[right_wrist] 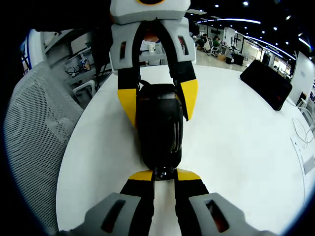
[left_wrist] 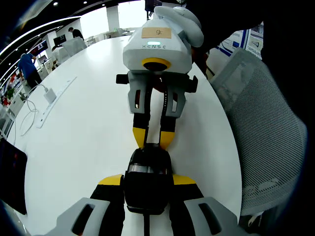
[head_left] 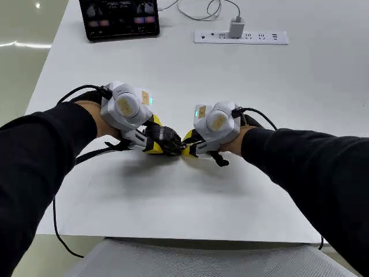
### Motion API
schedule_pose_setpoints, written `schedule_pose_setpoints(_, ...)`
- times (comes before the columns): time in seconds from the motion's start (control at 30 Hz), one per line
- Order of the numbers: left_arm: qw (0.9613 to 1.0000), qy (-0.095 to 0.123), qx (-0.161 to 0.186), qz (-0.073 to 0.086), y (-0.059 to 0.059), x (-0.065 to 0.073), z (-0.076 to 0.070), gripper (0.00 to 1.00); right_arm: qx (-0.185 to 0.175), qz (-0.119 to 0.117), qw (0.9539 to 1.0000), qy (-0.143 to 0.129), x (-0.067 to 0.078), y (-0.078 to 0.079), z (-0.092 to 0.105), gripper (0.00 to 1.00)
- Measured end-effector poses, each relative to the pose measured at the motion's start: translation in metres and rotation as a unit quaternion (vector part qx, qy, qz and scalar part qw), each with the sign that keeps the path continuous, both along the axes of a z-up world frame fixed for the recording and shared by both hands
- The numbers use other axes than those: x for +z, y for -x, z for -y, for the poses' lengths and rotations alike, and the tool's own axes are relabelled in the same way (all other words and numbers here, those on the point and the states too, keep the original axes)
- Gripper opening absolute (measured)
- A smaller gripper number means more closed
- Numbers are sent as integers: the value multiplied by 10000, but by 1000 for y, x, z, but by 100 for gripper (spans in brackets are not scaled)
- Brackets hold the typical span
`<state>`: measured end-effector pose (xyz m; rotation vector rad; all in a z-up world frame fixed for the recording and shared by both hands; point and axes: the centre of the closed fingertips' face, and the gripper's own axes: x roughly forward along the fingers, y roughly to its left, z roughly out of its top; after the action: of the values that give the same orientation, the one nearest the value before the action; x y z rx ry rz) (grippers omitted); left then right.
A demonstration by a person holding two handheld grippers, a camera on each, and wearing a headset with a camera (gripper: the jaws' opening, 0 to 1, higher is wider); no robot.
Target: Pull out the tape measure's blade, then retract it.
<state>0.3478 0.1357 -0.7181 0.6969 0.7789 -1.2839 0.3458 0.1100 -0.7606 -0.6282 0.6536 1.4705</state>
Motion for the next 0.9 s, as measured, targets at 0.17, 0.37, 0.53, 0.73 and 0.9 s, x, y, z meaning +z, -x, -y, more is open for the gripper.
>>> schedule_pose_setpoints(0.17,10000,-21,-13,8,1,0,-1,31,43,-40,10000,27,0,1,1,8)
schedule_pose_setpoints(0.37,10000,-1,-20,-48,0,1,-1,31,96,-21,9999,79,0,1,2,8)
schedule_pose_setpoints(0.53,10000,-15,-29,-45,0,1,-2,30,82,-33,9999,97,0,1,5,8)
schedule_pose_setpoints(0.73,10000,16,25,-56,0,1,-1,31,61,-38,9999,106,0,-1,11,9)
schedule_pose_setpoints(0.9,10000,45,56,-48,0,1,-1,31,-7,-114,9999,31,1,0,12,10)
